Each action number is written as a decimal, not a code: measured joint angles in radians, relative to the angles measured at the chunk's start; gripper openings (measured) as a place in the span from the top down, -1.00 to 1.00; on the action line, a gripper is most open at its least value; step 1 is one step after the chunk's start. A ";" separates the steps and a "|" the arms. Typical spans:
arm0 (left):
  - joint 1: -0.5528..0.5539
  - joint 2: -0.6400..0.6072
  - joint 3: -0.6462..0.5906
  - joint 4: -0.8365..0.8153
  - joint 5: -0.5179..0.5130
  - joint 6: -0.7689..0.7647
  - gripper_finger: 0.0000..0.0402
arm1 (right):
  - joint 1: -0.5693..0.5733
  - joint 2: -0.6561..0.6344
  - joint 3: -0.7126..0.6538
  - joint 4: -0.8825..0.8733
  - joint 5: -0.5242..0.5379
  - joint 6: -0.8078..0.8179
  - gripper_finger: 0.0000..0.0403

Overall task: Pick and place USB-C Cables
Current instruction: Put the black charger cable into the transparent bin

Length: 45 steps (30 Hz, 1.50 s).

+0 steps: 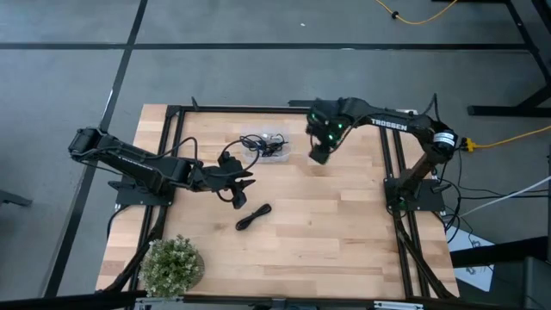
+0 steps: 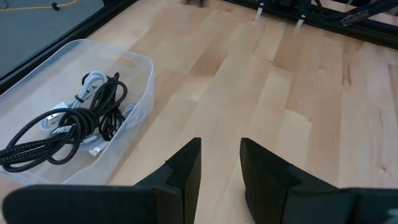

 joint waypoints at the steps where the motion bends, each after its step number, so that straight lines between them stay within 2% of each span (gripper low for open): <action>1: 0.000 0.001 0.000 0.000 0.000 -0.007 0.47 | 0.015 0.000 -0.004 -0.057 0.025 0.014 0.34; 6: 0.001 0.081 0.001 0.004 0.033 -0.162 0.47 | 0.102 0.000 -0.061 -0.165 0.129 0.086 0.34; 11: 0.021 0.231 0.010 0.005 0.203 -0.319 0.48 | 0.178 0.000 -0.117 -0.162 0.139 0.090 0.34; 16: 0.022 0.351 0.093 -0.013 0.404 -0.332 0.48 | 0.235 0.000 -0.156 -0.159 0.144 0.089 0.34; 19: 0.013 0.394 0.177 -0.112 0.469 -0.332 0.48 | 0.261 0.000 -0.165 -0.154 0.179 0.088 0.34; 23: -0.013 0.447 0.308 -0.373 0.473 -0.333 0.48 | 0.283 0.000 -0.174 -0.137 0.206 0.088 0.34; 26: -0.036 0.486 0.365 -0.467 0.473 -0.356 0.48 | 0.293 0.001 -0.177 -0.122 0.207 0.088 0.34; 32: -0.073 0.563 0.375 -0.466 0.508 -0.440 0.48 | 0.307 0.001 -0.177 -0.095 0.208 0.087 0.34; 45: -0.129 0.676 0.381 -0.451 0.452 -0.482 0.48 | 0.308 0.001 -0.177 -0.049 0.210 0.054 0.34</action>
